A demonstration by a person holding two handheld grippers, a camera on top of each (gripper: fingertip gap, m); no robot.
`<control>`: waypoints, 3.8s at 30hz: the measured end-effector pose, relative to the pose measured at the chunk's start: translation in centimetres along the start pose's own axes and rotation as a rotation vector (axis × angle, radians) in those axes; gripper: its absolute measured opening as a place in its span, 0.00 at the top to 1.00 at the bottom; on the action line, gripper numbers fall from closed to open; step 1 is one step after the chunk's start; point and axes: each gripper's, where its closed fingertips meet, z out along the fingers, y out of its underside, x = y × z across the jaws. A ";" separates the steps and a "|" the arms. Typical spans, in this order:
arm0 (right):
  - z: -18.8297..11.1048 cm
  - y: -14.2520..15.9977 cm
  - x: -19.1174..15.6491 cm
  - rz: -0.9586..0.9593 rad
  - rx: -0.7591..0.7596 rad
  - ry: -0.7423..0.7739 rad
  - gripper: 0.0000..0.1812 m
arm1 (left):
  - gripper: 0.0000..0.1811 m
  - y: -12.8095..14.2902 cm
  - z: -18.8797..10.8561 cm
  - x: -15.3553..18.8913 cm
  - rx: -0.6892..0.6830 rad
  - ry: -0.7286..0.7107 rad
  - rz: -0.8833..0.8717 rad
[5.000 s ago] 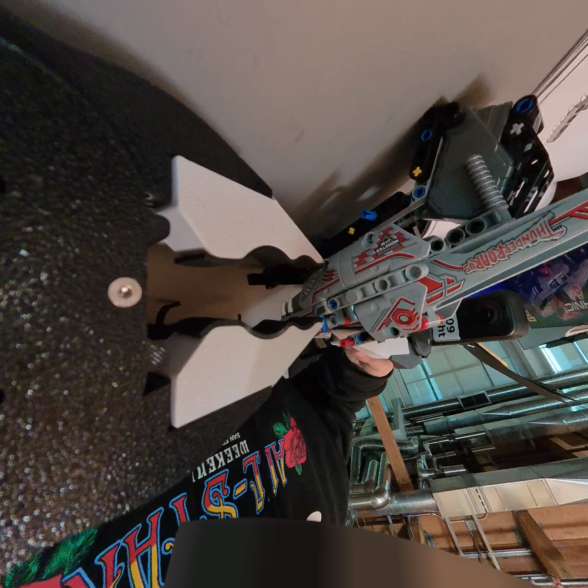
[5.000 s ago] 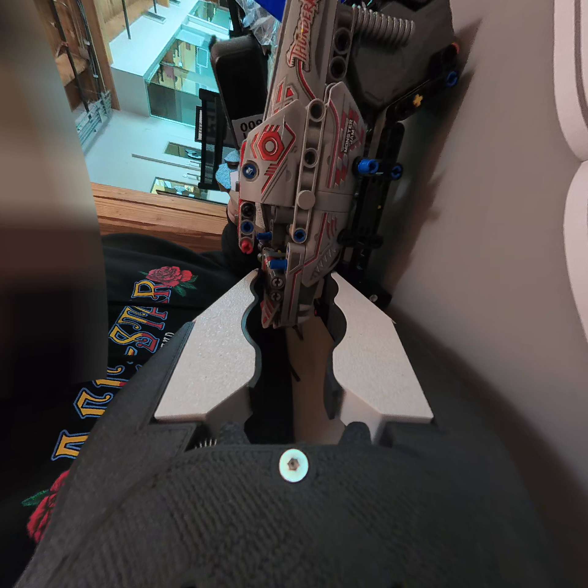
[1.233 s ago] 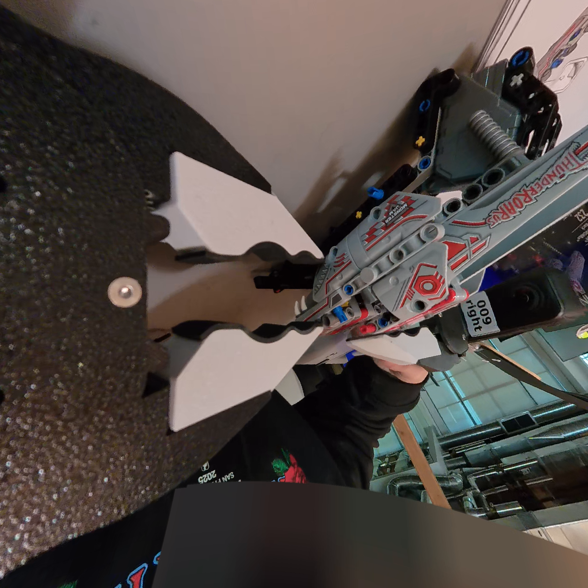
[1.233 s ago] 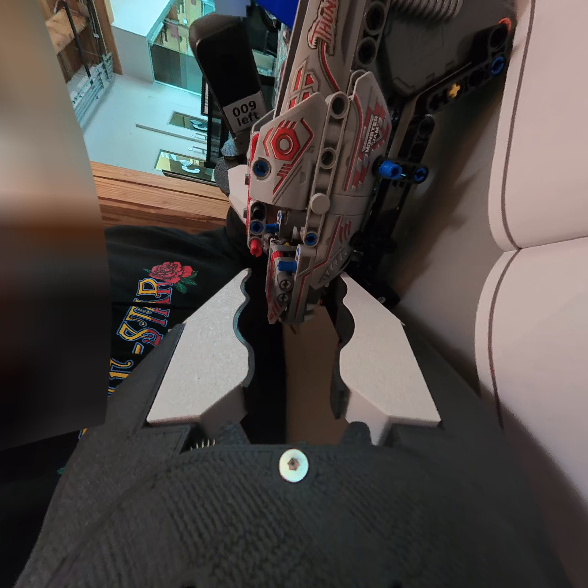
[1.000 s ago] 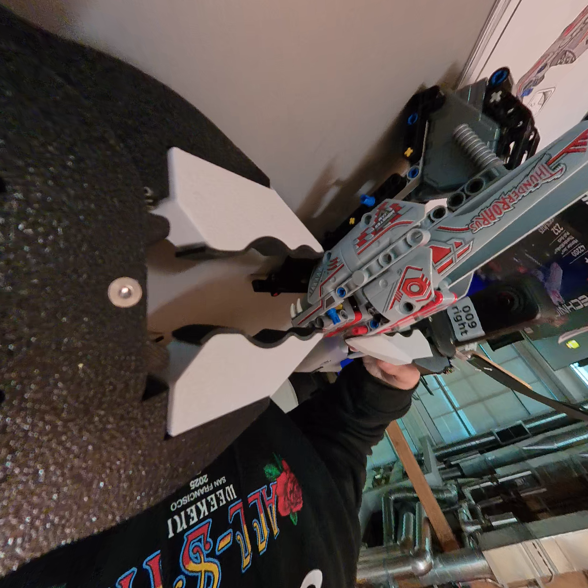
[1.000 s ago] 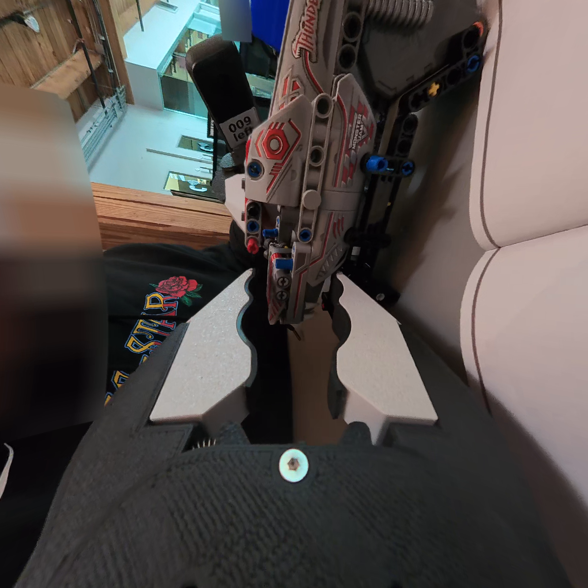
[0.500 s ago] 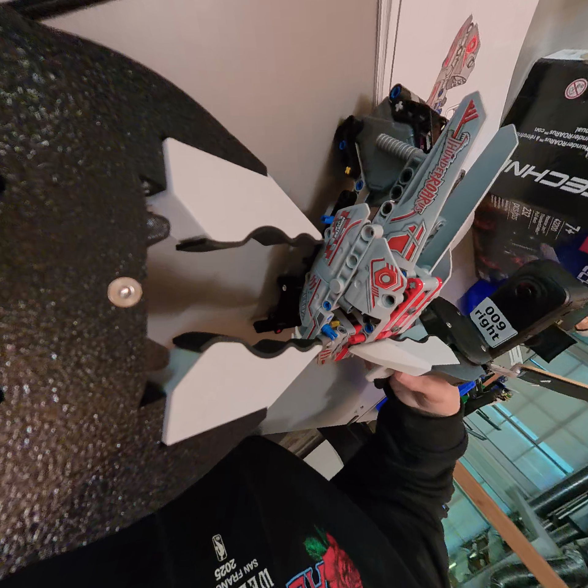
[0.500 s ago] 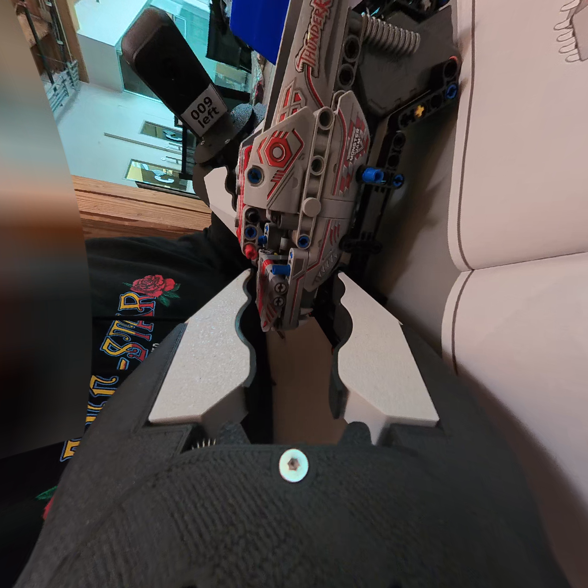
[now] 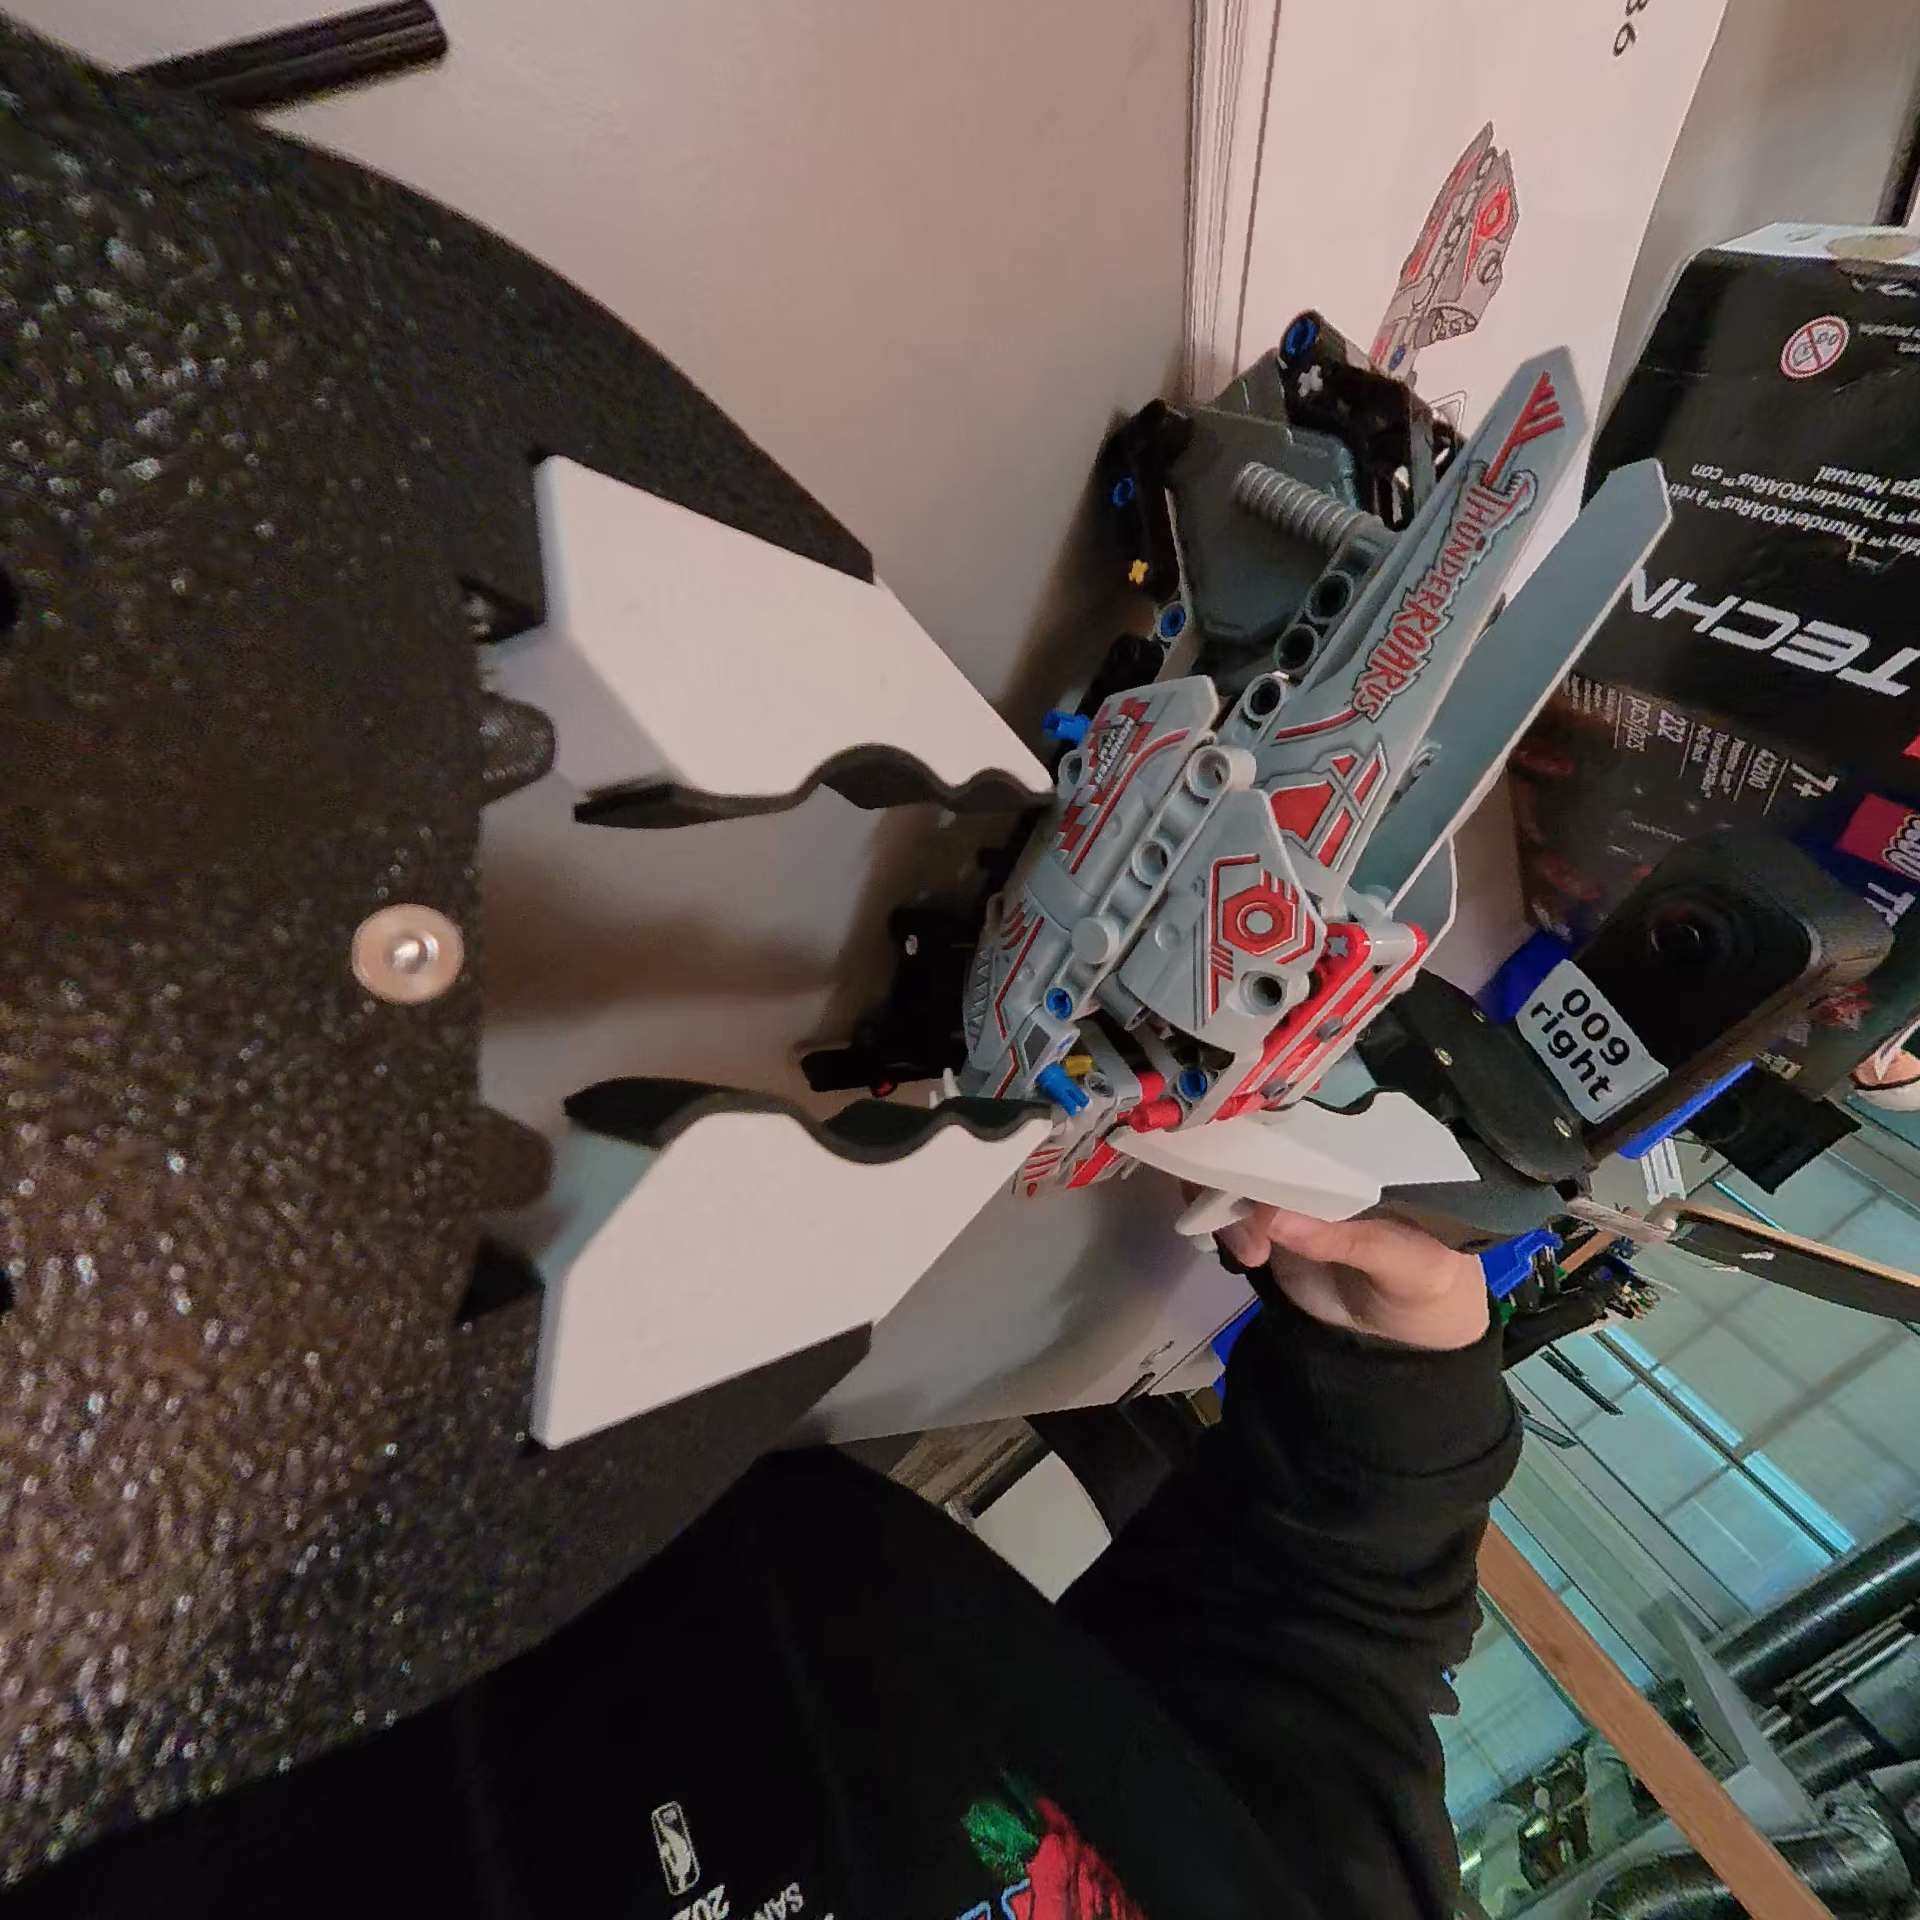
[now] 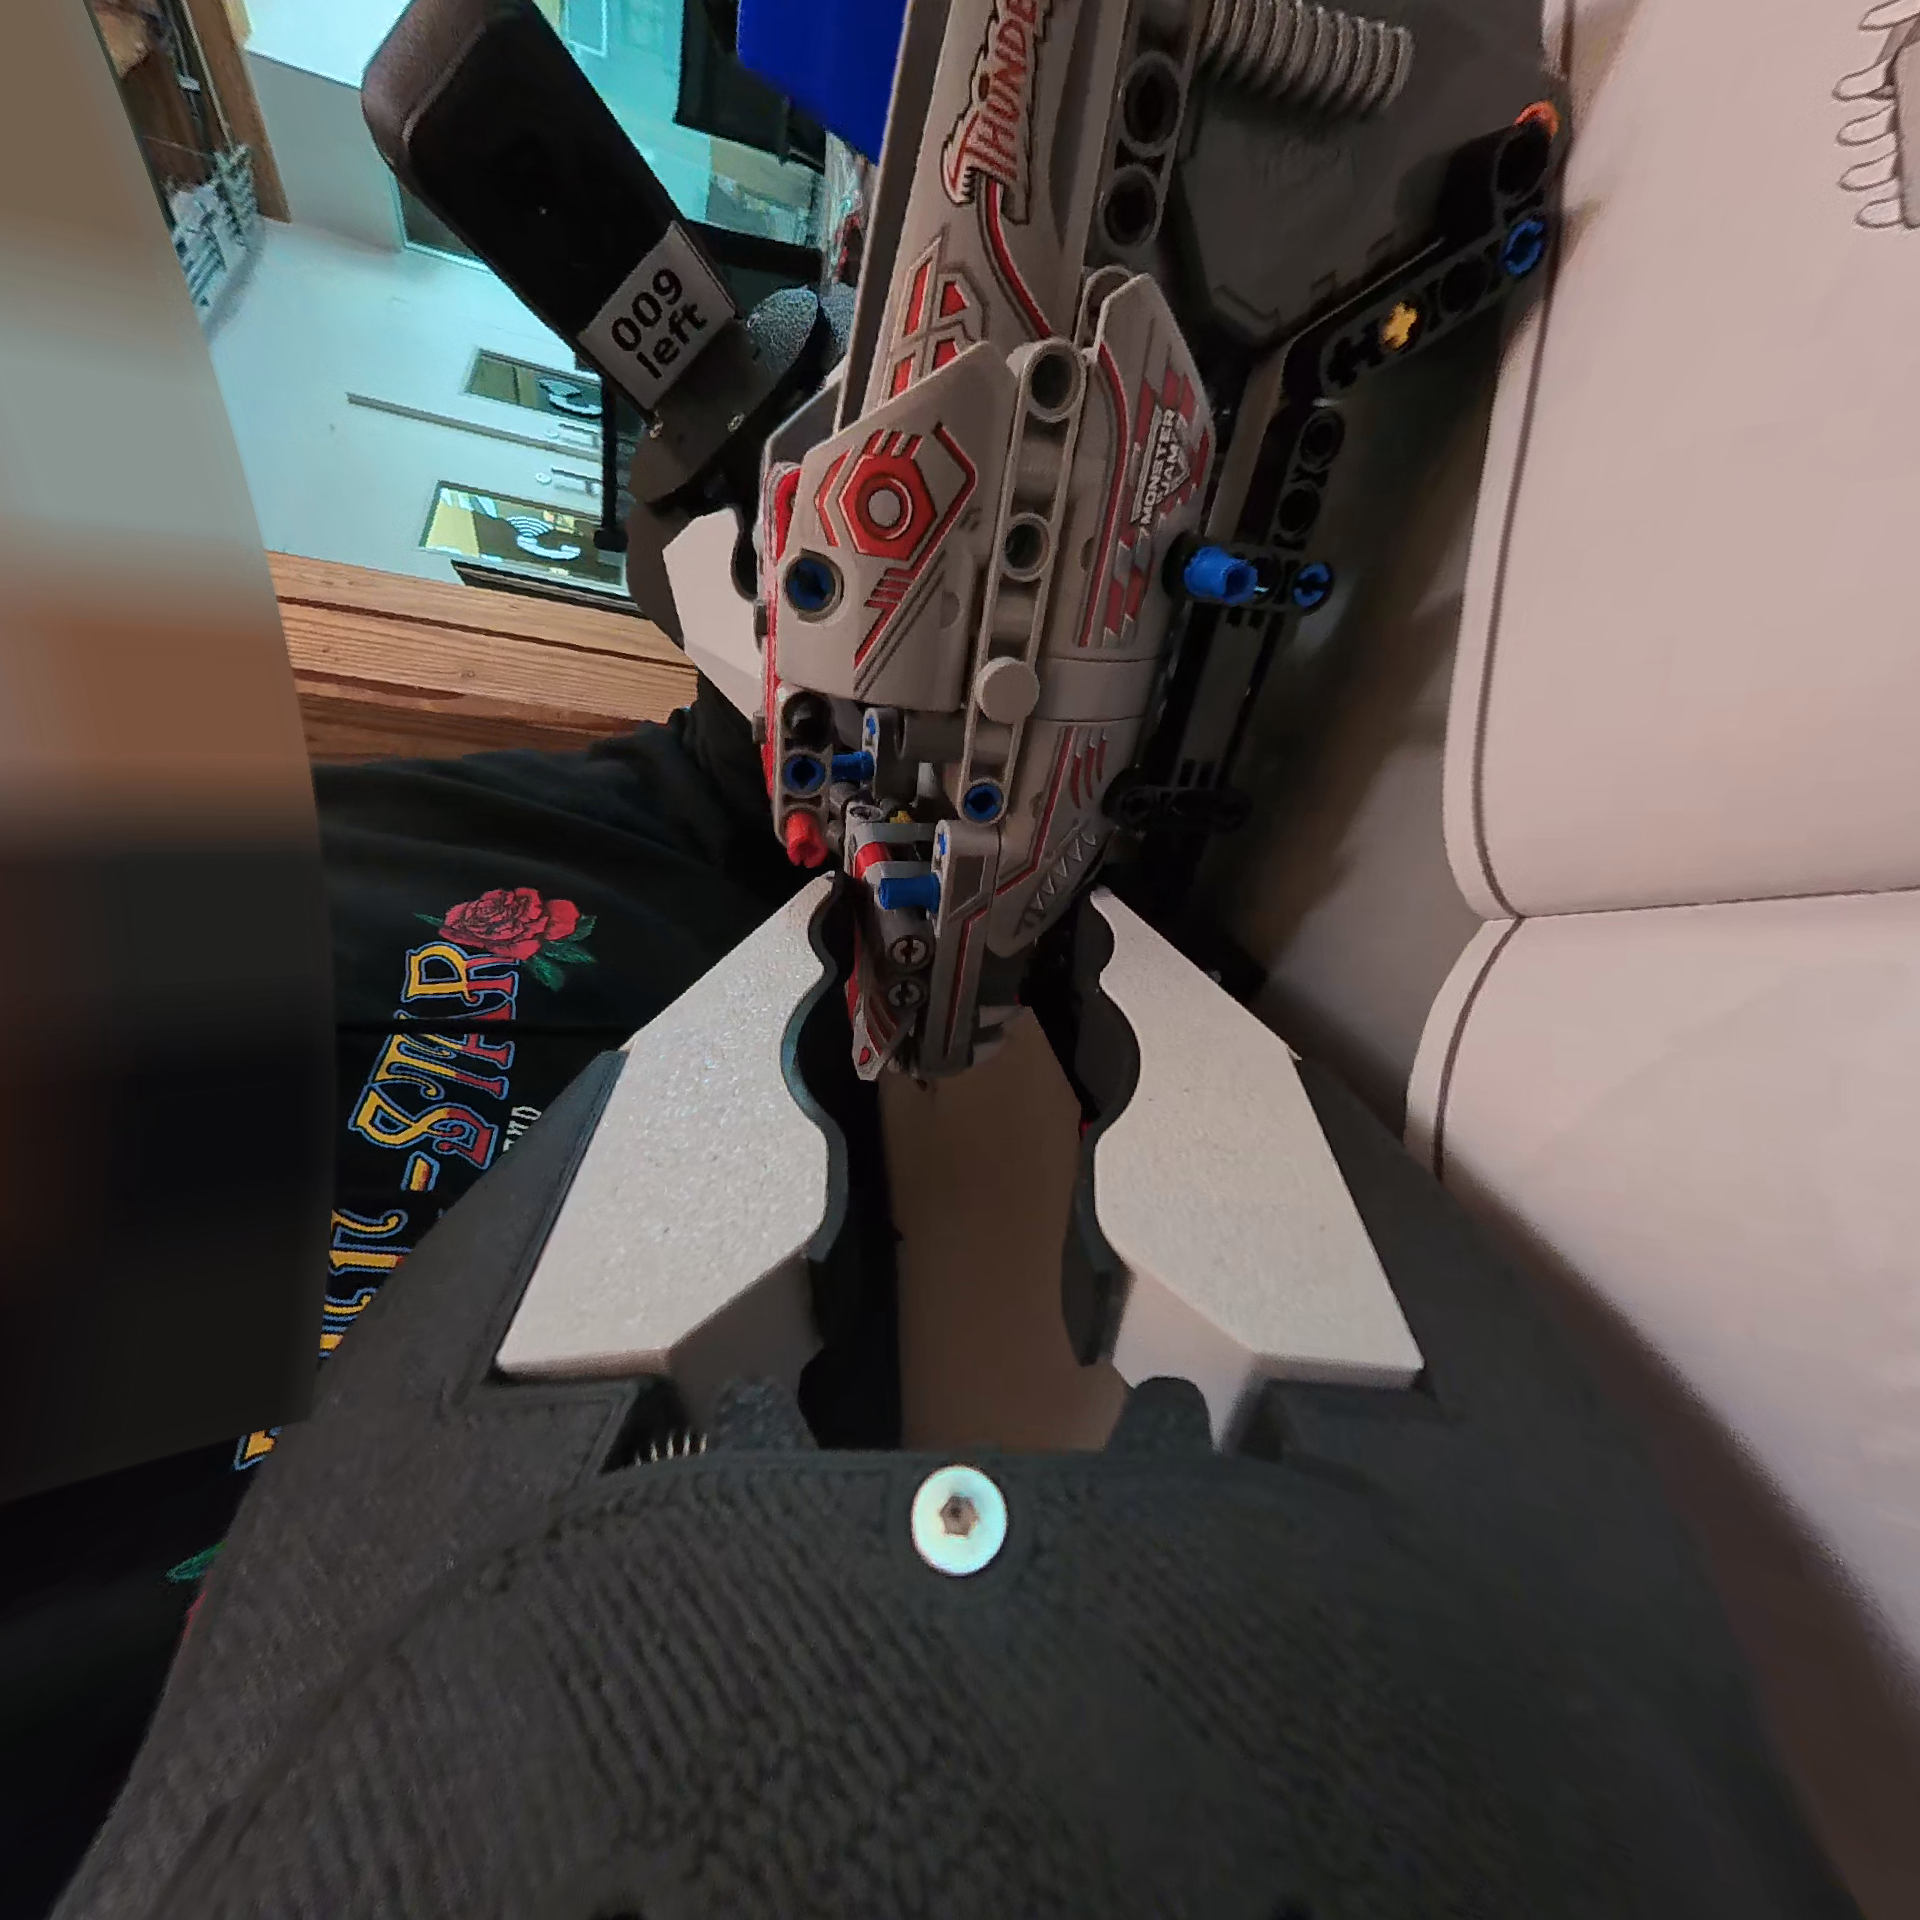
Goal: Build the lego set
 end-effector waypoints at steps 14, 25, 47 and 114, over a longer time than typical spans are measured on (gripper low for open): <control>-0.1 0.1 0.1 0.006 -0.031 -0.022 0.78 | 0.71 -0.2 0.0 -0.1 -0.012 -0.002 0.038; -0.4 0.0 0.1 0.014 0.001 -0.030 0.78 | 0.71 -0.1 -0.1 -0.2 -0.033 0.018 0.045; -0.7 -1.1 0.2 0.013 0.005 -0.023 0.81 | 0.68 -0.6 0.5 -0.8 -0.055 -0.071 0.207; -6.2 -2.1 -0.3 -0.985 0.255 0.710 0.62 | 0.58 -2.1 6.3 2.0 -0.685 0.212 1.029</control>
